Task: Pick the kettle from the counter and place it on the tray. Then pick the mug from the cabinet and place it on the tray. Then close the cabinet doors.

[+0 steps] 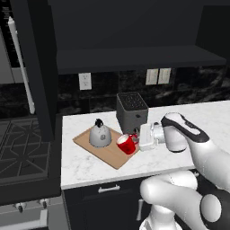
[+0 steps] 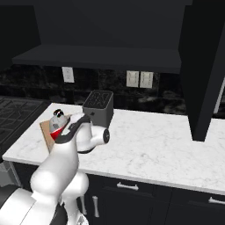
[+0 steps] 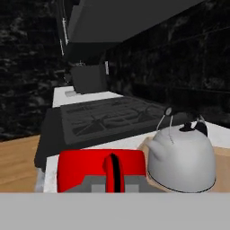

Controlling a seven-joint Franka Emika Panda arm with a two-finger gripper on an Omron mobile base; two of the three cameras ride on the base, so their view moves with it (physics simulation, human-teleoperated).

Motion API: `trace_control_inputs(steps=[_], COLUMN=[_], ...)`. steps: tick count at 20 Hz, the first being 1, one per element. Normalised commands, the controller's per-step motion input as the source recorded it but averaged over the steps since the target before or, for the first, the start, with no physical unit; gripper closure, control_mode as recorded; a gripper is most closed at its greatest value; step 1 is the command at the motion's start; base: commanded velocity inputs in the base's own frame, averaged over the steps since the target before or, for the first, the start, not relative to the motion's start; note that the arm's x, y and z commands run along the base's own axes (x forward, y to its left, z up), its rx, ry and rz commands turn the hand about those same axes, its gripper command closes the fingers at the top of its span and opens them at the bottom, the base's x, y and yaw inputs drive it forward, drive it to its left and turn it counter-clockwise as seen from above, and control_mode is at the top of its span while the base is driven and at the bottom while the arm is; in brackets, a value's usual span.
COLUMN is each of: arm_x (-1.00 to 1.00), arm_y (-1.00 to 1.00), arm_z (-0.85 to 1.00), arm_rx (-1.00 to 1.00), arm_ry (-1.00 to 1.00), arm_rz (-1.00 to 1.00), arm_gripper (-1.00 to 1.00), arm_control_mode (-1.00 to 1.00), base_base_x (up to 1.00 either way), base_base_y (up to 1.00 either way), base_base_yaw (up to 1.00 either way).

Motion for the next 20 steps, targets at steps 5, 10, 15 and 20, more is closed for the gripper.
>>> trace_control_inputs(steps=[5,10,15,20], arm_x=[0.35,0.34,0.33,0.27], arm_y=[0.23,0.08,0.01,0.00], arm_z=[-0.35,-0.35,-0.31,-0.27], arm_rx=[0.05,0.05,0.01,0.00], arm_ry=[0.00,0.00,0.00,0.00], arm_rz=[0.00,0.02,0.02,0.03], arm_gripper=[1.00,1.00,1.00,1.00], arm_control_mode=[-1.00,-1.00,-1.00,-1.00], base_base_x=[0.00,0.00,0.00,0.00], base_base_y=[0.00,0.00,0.00,0.00], base_base_yaw=[0.00,0.00,0.00,0.00])
